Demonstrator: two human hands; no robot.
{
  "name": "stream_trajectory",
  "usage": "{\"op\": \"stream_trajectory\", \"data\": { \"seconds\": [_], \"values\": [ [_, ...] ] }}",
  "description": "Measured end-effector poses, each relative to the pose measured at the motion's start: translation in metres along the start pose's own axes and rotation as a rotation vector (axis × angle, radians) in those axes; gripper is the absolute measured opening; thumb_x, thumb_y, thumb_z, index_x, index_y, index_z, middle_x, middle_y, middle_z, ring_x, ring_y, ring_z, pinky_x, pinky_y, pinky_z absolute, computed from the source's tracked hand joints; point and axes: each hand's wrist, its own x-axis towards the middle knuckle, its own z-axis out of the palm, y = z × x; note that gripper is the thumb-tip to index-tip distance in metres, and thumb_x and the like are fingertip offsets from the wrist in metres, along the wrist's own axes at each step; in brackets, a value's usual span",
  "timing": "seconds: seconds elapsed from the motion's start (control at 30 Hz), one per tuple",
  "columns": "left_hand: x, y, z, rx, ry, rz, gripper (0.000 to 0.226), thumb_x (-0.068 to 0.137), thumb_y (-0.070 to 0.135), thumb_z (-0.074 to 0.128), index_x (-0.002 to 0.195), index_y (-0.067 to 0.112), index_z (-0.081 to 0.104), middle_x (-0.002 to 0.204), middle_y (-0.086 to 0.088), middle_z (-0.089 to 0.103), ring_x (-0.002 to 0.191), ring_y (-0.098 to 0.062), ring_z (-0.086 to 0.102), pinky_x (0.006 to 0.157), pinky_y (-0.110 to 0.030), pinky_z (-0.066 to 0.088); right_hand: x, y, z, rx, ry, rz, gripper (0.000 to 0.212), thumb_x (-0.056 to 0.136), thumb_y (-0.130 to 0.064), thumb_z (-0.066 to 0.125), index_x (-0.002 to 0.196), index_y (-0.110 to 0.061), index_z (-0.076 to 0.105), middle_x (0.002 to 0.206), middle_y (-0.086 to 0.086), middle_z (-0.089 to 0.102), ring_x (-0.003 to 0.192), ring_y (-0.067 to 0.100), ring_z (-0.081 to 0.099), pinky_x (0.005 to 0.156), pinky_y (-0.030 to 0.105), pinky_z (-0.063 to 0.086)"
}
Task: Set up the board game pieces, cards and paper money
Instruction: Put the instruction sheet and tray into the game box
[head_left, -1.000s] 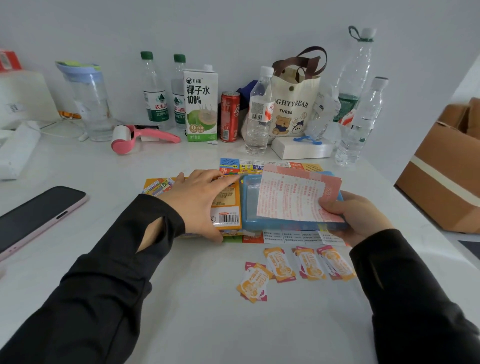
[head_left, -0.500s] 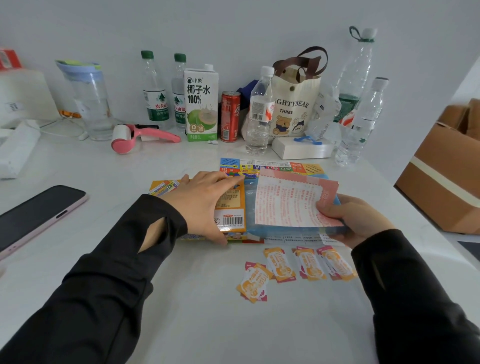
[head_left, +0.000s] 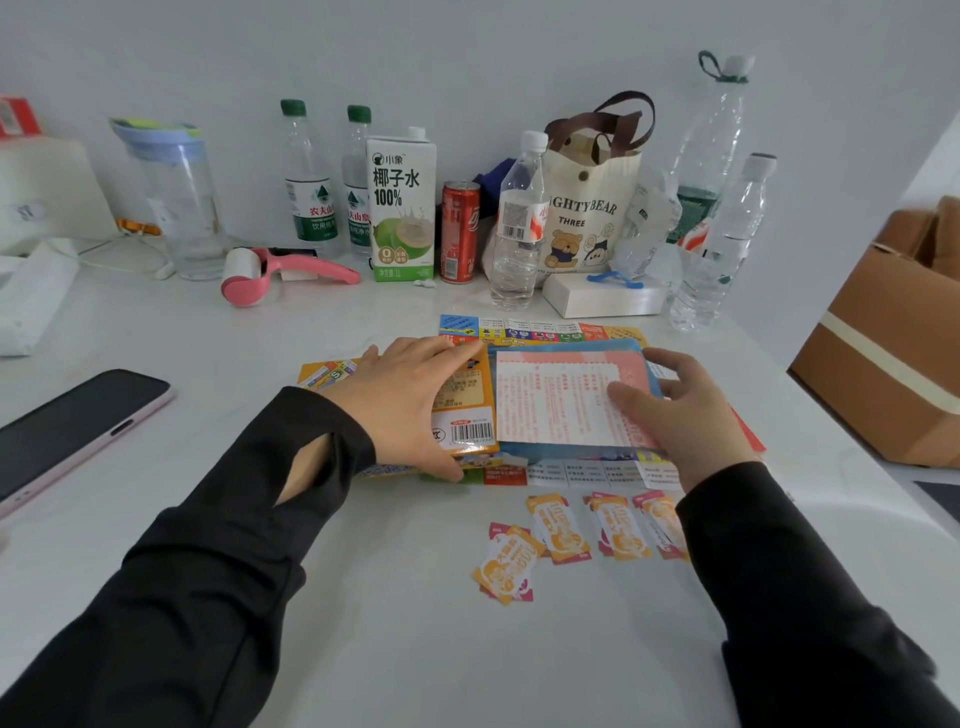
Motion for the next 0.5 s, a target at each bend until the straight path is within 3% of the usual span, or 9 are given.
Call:
{"op": "stream_trajectory", "data": {
  "seconds": [0.1, 0.27, 0.37, 0.5],
  "values": [
    [-0.002, 0.0023, -0.0013, -0.013, -0.031, 0.041, 0.119, 0.061, 0.057, 0.075, 0.146, 0.035, -0.005, 0.151, 0.009, 0.012, 0.137, -0.015, 0.012, 0.114, -0.042, 0.016, -0.0007, -0.0013, -0.0019, -0.056, 0.001, -0.013, 0.064, 0.077, -0.024, 0.074, 0.13, -0.028, 0.04, 0.116, 0.004, 0.061, 0.081, 0.022, 0.068, 0.073, 0.041, 0.058],
    [-0.0023, 0.0023, -0.0013, 0.008, -0.015, 0.073, 0.116, 0.059, 0.058, 0.076, 0.145, 0.039, 0.0, 0.147, 0.009, 0.018, 0.134, -0.014, 0.016, 0.112, -0.042, 0.02, -0.0008, -0.0008, -0.0037, -0.079, 0.064, -0.061, 0.06, 0.079, -0.024, 0.072, 0.13, -0.024, 0.041, 0.114, 0.004, 0.062, 0.081, 0.022, 0.066, 0.069, 0.038, 0.057],
    [-0.0028, 0.0045, -0.0025, 0.018, -0.009, 0.066, 0.111, 0.062, 0.06, 0.073, 0.144, 0.042, 0.001, 0.146, 0.009, 0.017, 0.132, -0.014, 0.015, 0.112, -0.04, 0.018, -0.0003, -0.0003, -0.0006, -0.108, 0.094, -0.095, 0.056, 0.085, -0.025, 0.065, 0.134, -0.025, 0.038, 0.123, 0.001, 0.055, 0.077, 0.011, 0.06, 0.054, 0.022, 0.048],
    [-0.0016, 0.0059, -0.0031, 0.048, -0.003, 0.046, 0.106, 0.062, 0.065, 0.068, 0.142, 0.049, 0.001, 0.148, 0.006, 0.013, 0.133, -0.016, 0.015, 0.113, -0.045, 0.016, -0.0014, 0.0018, 0.004, -0.201, 0.155, -0.21, 0.054, 0.087, -0.024, 0.061, 0.135, -0.025, 0.036, 0.132, 0.001, 0.045, 0.093, 0.012, 0.052, 0.054, 0.013, 0.04]
  ]
}}
